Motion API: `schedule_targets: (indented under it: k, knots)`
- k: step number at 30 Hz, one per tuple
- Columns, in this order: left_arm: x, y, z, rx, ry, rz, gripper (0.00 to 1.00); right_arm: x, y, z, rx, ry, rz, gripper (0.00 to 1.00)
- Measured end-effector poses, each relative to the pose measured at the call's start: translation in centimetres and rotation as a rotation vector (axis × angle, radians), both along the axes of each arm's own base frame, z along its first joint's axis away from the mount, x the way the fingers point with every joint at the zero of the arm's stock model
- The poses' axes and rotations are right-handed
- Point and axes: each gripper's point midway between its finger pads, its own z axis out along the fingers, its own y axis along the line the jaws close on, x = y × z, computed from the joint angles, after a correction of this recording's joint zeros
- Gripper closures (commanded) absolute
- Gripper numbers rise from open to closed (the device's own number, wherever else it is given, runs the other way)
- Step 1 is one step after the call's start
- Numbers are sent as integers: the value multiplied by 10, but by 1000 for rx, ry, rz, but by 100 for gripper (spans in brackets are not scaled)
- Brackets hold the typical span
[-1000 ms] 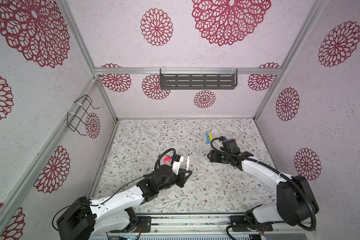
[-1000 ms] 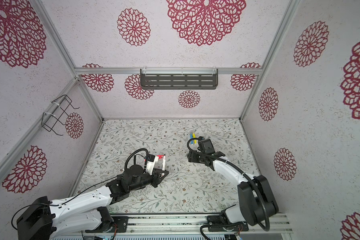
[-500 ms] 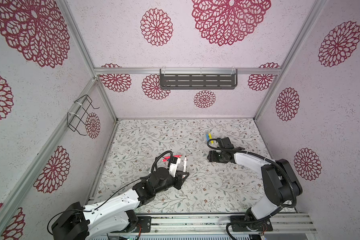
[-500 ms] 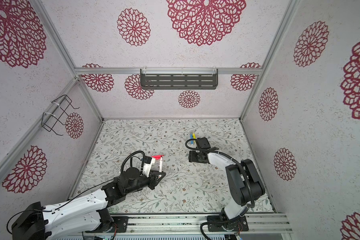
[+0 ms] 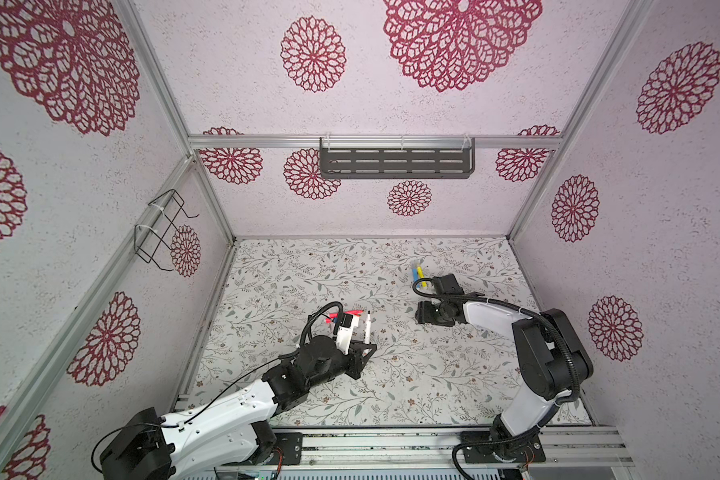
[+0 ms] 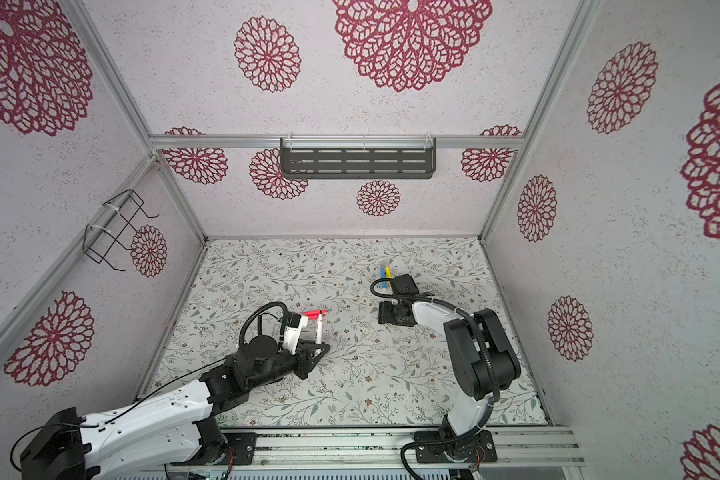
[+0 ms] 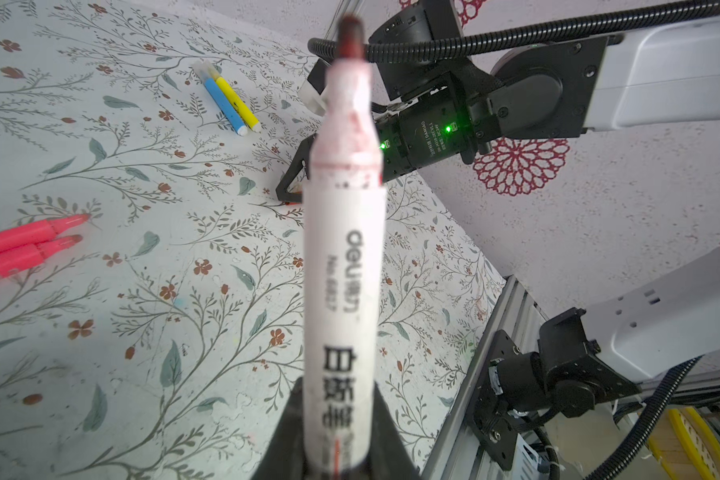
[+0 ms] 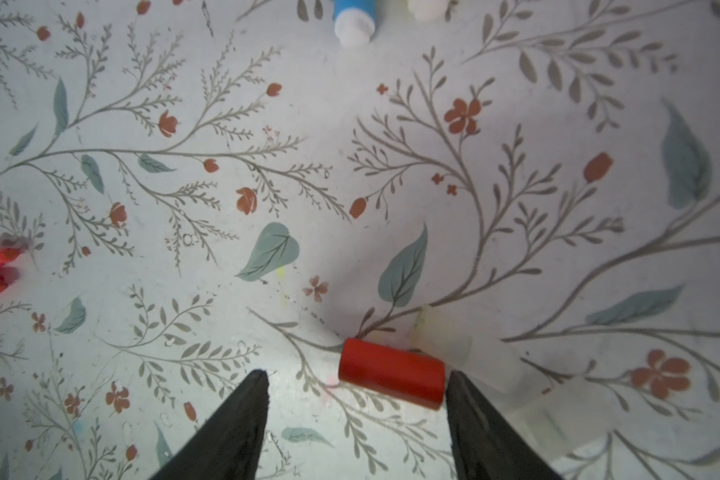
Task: Insert the pens into the pen caps
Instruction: 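Lower right gripper and align its fingers around the red cap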
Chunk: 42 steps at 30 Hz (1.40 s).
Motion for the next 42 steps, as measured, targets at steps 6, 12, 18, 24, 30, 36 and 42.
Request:
schedule_targets:
  k: [6,12,18,24,30,36,42]
  knots:
    - [-1,4,3,-2,-7,12,100,11,7,4,18,-11,7,34]
    - [-4,10,1,4,-5,17,100,23,24,6,41,-15,37,36]
    - [-5,16,5,-7,-19,31,100,29,53,4,48,-11,92,37]
    - [-7,22,12,-17,-31,43,100,26,72,12,45,-18,132,38]
    - [-8,28,6,-3,-30,58,100,25,61,25,-12,-41,94,43]
    - [-7,27,3,7,-27,57,100,28,39,45,-84,-80,-14,48]
    - [-7,26,-1,17,-19,55,100,25,25,42,-124,-61,-87,52]
